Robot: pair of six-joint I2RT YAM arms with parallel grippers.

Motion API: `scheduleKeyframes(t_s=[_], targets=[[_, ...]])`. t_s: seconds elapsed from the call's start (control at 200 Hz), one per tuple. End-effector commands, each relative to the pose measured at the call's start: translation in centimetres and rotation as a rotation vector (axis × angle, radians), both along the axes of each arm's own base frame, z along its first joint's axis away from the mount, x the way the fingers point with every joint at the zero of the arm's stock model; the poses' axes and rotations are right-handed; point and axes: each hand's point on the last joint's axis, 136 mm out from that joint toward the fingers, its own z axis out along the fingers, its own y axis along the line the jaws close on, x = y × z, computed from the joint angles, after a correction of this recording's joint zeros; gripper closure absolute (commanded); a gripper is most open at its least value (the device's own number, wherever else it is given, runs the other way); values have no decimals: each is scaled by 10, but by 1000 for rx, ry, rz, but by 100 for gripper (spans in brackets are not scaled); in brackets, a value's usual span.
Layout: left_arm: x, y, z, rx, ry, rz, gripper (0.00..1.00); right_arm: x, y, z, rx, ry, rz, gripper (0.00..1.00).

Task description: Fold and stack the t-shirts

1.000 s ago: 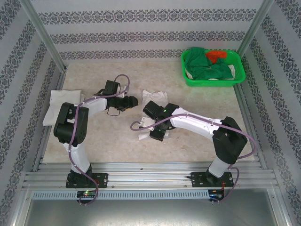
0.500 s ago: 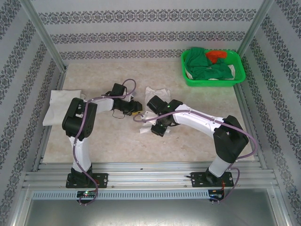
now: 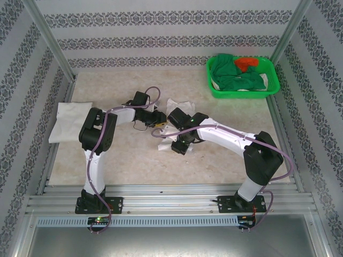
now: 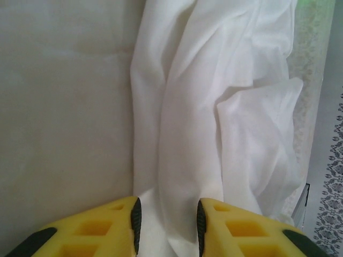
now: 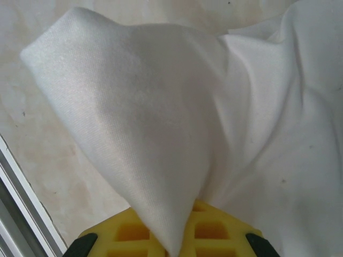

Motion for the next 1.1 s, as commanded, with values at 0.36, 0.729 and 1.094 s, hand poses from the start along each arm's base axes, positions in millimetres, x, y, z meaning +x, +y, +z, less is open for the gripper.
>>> scheduleKeyframes(t_s=[0.36, 0.729, 1.094], targets=[[-19, -16, -21, 37, 52, -70, 100, 8, 10, 24, 76, -9, -30, 100], [-75, 19, -34, 175, 104, -160, 100, -8, 35, 58, 175, 49, 16, 100], [-119, 38, -43, 145, 179, -127, 100, 2, 44, 80, 189, 40, 40, 100]])
